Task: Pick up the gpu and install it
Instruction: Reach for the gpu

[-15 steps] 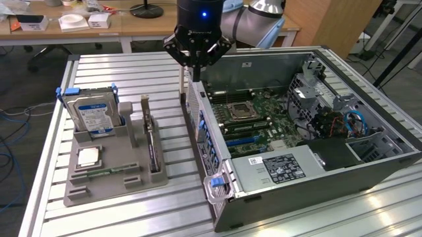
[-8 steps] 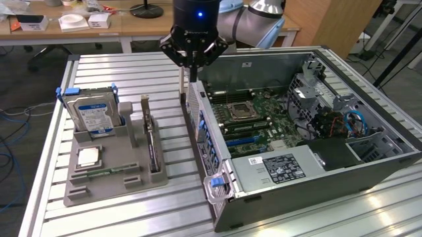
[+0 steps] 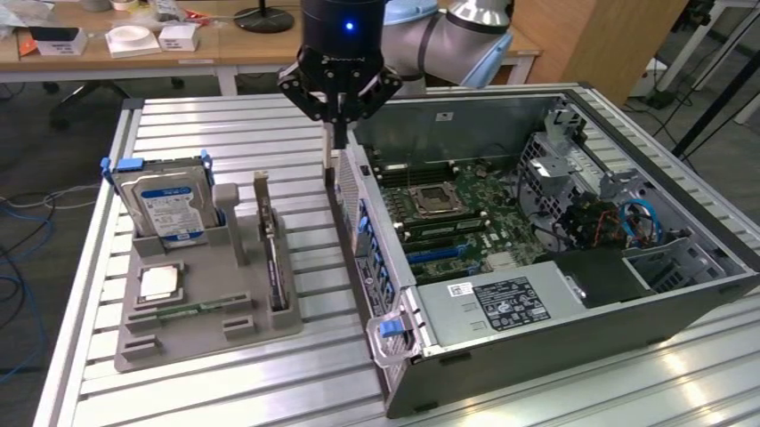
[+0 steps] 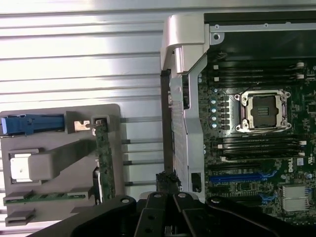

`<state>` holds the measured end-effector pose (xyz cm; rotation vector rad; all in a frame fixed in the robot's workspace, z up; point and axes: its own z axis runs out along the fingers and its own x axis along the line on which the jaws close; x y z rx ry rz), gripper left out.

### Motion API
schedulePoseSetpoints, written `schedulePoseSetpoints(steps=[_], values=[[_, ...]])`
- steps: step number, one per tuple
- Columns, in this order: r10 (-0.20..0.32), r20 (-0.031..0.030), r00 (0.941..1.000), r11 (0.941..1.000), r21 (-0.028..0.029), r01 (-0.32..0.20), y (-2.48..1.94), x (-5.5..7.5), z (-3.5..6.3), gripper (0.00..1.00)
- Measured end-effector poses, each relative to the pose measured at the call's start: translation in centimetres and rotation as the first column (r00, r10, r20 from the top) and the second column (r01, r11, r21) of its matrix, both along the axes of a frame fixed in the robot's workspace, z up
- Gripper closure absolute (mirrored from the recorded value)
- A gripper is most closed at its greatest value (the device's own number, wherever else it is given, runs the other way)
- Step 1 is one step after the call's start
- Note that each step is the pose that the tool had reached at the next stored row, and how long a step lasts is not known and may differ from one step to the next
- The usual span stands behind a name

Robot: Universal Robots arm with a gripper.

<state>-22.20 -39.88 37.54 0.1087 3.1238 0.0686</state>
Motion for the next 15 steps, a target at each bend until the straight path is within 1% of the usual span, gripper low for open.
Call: schedulePoseSetpoints(steps=[15], values=[[0.005,0.0001,1.0,1.0,0.0,-0.005,-0.01,-0.93,-0.03,0.89]])
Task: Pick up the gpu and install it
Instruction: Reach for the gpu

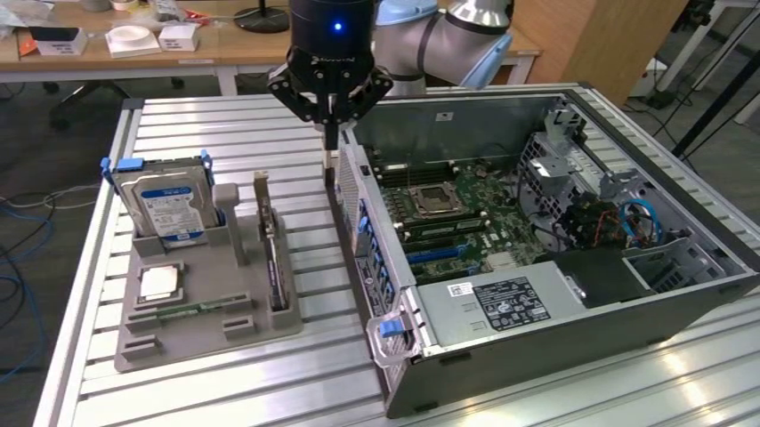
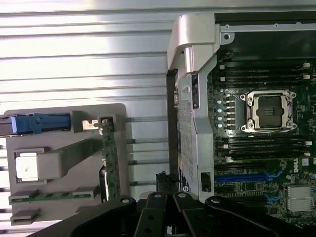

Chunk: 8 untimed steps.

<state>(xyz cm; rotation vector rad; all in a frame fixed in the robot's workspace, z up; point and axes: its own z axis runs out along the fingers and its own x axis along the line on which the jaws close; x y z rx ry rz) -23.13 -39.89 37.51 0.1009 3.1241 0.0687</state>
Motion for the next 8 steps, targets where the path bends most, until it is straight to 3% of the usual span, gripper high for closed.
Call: schedulePoseSetpoints(steps=[8], values=[[0.003,0.0,1.0,1.0,0.0,-0.003,0.0,-0.48,-0.01,0.89]])
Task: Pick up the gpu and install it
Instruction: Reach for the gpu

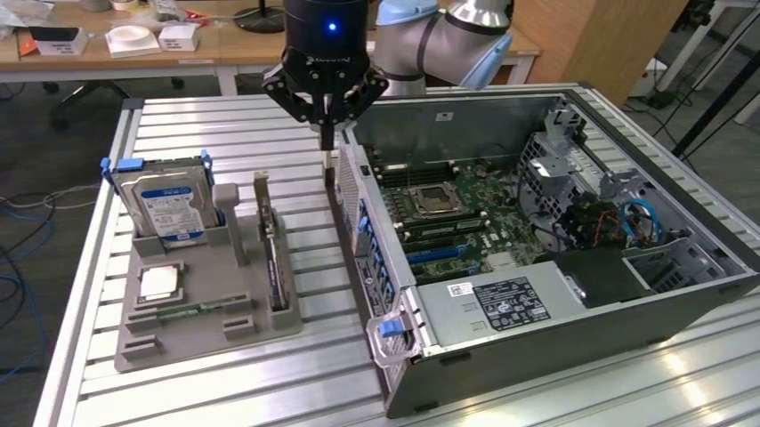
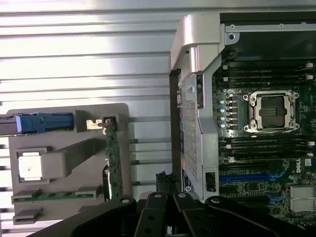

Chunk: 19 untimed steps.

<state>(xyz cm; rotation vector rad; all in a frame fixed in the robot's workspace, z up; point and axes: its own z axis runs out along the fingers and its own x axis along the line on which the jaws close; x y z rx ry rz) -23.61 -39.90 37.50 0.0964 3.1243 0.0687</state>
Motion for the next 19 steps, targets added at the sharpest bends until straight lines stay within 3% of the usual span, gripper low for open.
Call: schedulePoseSetpoints(steps=[19], values=[[0.007,-0.0001,1.0,1.0,0.0,-0.007,-0.01,-1.2,-0.03,0.89]])
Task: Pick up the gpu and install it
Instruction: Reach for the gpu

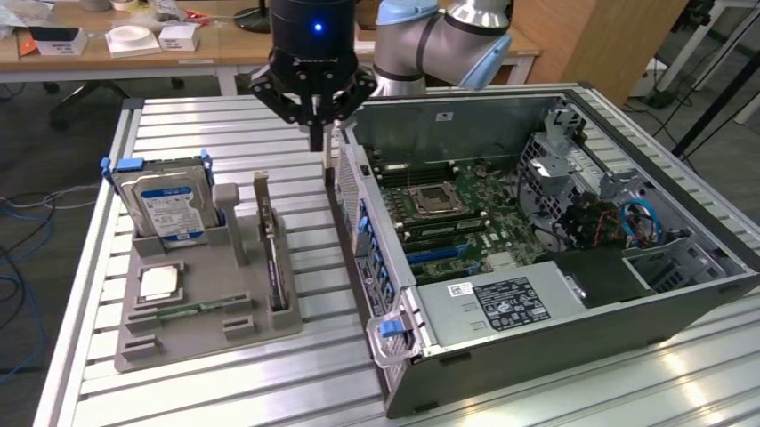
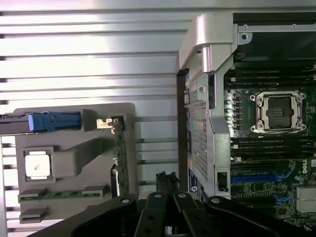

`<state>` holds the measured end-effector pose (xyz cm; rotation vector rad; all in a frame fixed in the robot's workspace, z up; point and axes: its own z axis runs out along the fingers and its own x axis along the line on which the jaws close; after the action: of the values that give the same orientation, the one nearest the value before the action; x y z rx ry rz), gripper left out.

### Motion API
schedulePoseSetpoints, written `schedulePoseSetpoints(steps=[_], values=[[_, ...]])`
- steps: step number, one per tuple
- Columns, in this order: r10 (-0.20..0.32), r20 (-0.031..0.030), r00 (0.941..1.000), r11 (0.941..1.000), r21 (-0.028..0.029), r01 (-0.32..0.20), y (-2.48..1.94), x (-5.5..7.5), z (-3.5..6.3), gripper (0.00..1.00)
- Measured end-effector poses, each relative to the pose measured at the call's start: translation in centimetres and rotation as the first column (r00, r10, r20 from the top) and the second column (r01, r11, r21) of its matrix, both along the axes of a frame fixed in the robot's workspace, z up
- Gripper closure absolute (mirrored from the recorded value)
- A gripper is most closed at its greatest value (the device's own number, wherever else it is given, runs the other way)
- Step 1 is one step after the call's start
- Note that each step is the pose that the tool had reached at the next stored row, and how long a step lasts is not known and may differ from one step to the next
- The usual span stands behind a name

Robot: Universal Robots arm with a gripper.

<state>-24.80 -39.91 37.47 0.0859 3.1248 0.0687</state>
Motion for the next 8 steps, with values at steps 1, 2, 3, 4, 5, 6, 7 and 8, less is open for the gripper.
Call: schedulePoseSetpoints(steps=[1,2,3,4,5,6,7,8], values=[[0.0,0.0001,1.0,1.0,0.0,0.0,0.0,-0.07,-0.01,0.89],[0.001,0.0,1.0,1.0,0.0,-0.001,0.0,-0.14,-0.01,0.89],[0.001,0.0,1.0,1.0,0.0,-0.001,0.0,-0.21,-0.01,0.89],[0.001,0.0,1.0,1.0,0.0,-0.001,0.0,-0.27,-0.01,0.89],[0.002,0.0,1.0,1.0,0.0,-0.002,0.0,-0.35,-0.01,0.89],[0.002,0.0,1.0,1.0,0.0,-0.002,0.0,-0.42,-0.01,0.89],[0.002,0.0,1.0,1.0,0.0,-0.002,0.0,-0.49,-0.01,0.89],[0.002,0.0,1.0,1.0,0.0,-0.002,0.0,-0.56,-0.01,0.89]])
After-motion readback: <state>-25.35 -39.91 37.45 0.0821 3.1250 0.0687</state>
